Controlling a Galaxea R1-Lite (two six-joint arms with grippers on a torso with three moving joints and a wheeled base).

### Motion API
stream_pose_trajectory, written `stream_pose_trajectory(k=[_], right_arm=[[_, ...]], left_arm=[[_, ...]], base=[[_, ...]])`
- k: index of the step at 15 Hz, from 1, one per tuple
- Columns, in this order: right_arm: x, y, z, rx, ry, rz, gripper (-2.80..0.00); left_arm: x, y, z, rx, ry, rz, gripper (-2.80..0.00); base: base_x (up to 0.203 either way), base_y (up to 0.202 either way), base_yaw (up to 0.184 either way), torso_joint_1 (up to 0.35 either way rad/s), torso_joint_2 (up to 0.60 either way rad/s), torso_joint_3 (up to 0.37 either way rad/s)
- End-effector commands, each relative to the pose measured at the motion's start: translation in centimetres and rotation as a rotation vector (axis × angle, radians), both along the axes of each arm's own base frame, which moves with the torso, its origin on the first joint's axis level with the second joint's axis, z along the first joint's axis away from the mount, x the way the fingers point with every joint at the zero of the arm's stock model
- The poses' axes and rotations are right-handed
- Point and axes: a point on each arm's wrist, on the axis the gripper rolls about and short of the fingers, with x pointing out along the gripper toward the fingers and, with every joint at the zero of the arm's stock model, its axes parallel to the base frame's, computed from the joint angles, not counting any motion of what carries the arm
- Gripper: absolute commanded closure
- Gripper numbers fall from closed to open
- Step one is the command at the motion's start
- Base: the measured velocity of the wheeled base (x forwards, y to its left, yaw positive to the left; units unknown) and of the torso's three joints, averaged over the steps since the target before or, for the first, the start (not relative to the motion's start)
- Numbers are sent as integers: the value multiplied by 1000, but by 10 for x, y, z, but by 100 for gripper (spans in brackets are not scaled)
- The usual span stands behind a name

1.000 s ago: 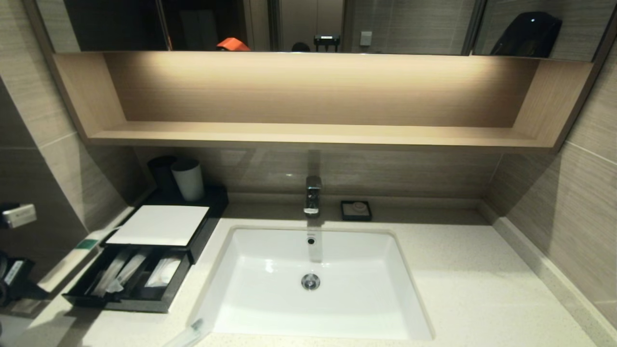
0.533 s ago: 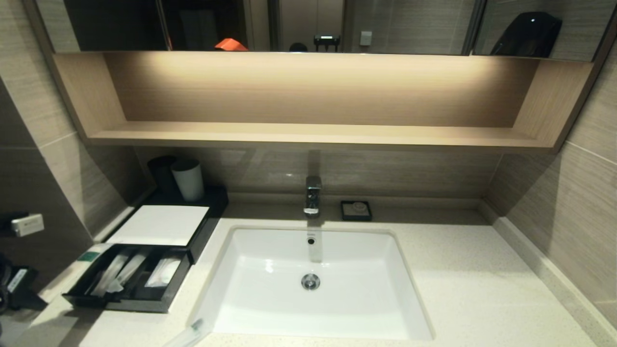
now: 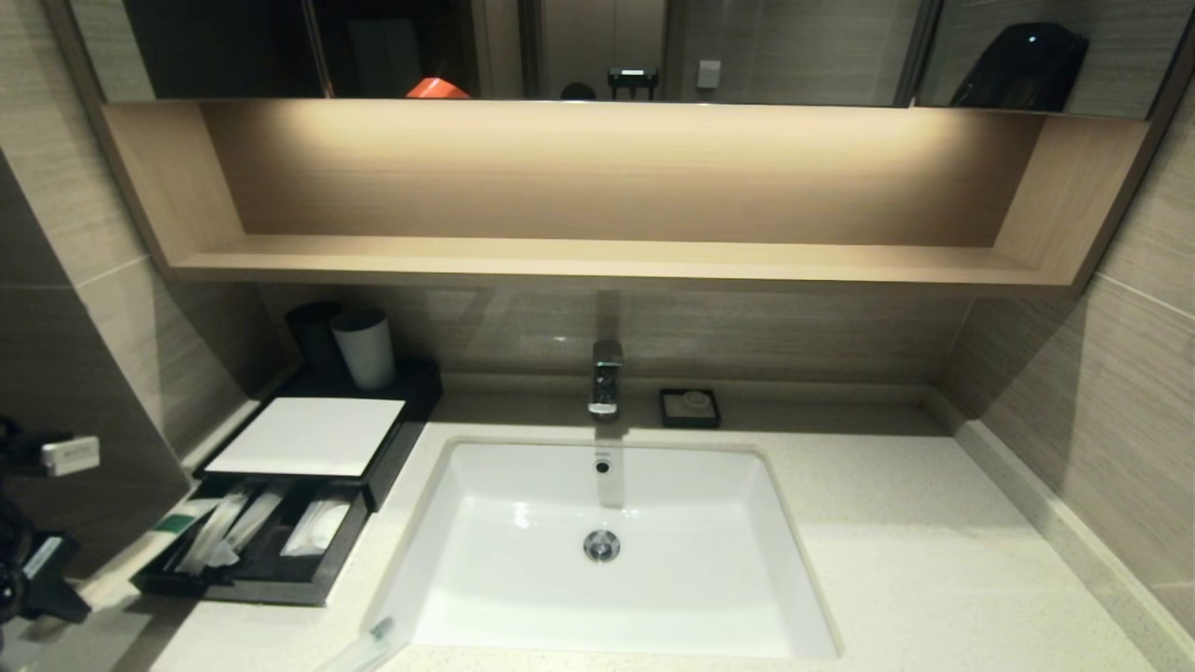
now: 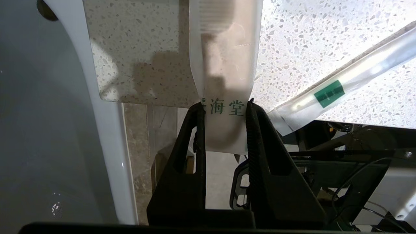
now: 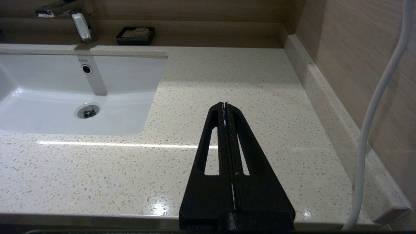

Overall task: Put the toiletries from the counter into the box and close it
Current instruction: Place the bathroom toiletry into the drawer

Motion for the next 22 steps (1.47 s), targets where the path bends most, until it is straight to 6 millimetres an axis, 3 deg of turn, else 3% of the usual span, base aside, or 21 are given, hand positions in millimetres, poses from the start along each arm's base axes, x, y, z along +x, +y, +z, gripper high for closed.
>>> stream_pose_trajectory(k=[1,22], right_arm=[[0,0,0,0,0,0,0],[0,0,0,0,0,0,0]], left_arm=[[2,1,-6,-16,27,-5,0],[48,10,-29,-38,55,-75,0]], base=[[0,0,0,0,0,0],[0,0,0,0,0,0]])
